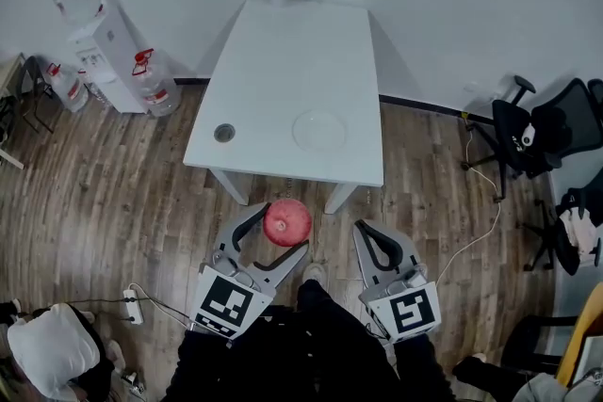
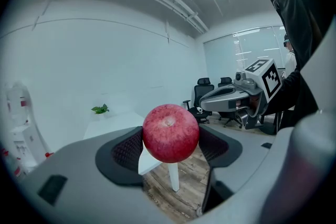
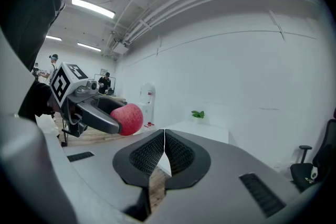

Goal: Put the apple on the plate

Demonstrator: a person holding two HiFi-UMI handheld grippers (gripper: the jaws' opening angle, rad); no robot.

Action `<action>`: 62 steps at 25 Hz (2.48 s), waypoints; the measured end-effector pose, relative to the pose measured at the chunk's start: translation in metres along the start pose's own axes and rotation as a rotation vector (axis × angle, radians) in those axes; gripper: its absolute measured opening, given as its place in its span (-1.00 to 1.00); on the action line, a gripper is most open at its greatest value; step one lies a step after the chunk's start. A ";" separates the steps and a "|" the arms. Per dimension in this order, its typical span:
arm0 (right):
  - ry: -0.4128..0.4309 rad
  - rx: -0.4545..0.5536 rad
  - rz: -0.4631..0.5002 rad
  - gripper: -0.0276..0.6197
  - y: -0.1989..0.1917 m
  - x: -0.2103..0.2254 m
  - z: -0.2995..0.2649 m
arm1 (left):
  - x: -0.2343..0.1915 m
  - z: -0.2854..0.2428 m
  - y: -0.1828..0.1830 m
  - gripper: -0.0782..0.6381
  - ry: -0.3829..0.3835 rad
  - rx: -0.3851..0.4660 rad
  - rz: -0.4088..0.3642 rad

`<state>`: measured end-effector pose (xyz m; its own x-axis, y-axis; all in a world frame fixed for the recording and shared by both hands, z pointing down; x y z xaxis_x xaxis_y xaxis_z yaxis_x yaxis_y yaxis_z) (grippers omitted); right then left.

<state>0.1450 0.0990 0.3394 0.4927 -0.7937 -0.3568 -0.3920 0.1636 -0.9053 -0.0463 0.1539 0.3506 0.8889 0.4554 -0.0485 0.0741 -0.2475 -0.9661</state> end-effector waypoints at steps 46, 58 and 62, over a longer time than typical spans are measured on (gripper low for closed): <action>0.017 0.033 0.003 -0.79 -0.029 0.155 -0.094 | -0.070 -0.153 0.055 0.18 0.049 -0.025 -0.023; -0.010 -0.019 0.008 -0.79 -0.023 0.157 -0.130 | -0.111 -0.169 0.053 0.18 0.004 -0.025 -0.023; -0.023 -0.031 0.001 -0.79 -0.024 0.156 -0.135 | -0.117 -0.173 0.053 0.18 -0.006 -0.030 -0.001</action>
<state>0.1271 -0.1080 0.3367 0.5099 -0.7797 -0.3634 -0.4166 0.1457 -0.8973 -0.0686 -0.0607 0.3492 0.8860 0.4610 -0.0489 0.0887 -0.2722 -0.9581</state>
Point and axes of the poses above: the fingertips, and each gripper's own axes: z backward along the fingers, x to its right, y out of its top, the point moved 8 cm from there along z, backward along the fingers, and after that the axes turned 12 degrees about z, right-handed, at the moved point
